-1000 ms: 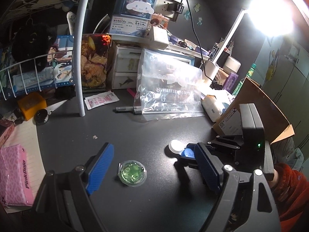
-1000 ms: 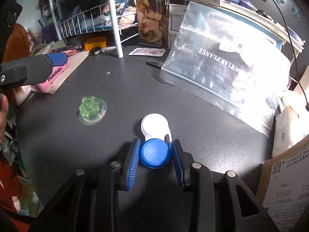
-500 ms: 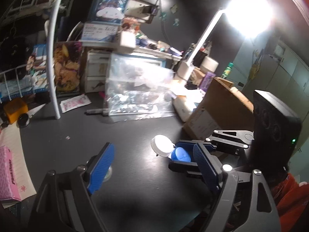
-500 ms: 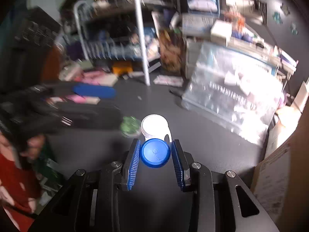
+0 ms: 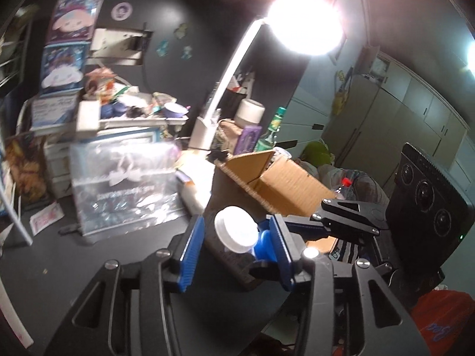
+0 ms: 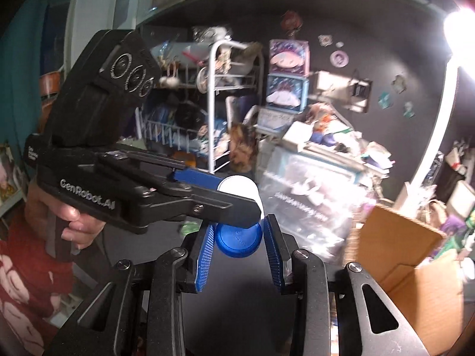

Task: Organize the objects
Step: 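Carry the lens case into the box and open the right tool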

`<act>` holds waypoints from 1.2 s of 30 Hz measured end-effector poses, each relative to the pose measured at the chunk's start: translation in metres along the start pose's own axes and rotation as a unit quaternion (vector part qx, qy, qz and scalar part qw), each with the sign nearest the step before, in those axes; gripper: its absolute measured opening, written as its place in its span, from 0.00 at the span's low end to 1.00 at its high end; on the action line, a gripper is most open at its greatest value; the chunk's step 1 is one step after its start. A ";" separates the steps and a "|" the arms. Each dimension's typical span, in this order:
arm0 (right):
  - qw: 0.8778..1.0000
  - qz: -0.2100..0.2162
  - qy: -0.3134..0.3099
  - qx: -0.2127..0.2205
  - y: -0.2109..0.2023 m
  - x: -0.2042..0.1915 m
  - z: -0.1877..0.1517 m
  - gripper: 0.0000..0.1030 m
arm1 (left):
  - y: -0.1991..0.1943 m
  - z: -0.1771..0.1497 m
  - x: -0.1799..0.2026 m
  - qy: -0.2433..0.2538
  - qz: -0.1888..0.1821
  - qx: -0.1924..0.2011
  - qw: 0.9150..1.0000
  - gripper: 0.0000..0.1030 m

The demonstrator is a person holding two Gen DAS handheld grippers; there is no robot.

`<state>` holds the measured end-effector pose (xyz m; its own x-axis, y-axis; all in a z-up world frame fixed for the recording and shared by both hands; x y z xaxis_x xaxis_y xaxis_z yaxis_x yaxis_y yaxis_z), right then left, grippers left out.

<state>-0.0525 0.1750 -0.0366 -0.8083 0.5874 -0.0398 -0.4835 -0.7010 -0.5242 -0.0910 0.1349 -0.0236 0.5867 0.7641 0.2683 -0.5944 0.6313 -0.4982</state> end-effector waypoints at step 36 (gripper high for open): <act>0.991 -0.060 0.111 -0.043 -0.033 0.137 -0.015 0.39 | 0.025 0.058 0.016 0.040 0.038 0.004 0.998 0.75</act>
<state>-0.1423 0.2843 -0.0378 -0.6482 0.7459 -0.1529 -0.5342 -0.5887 -0.6067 -0.1286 0.1705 0.0165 0.5814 0.7973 0.1622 -0.6435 0.5726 -0.5080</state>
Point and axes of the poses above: each gripper's, at about its wrist camera, not at the fingertips, and y roughly the way its jaws point, x to its right, z to its top, the point moved 8 cm from there along y, roughly the way its jaws point, and after that the axes turned 7 degrees about y, right-handed, at the moved point
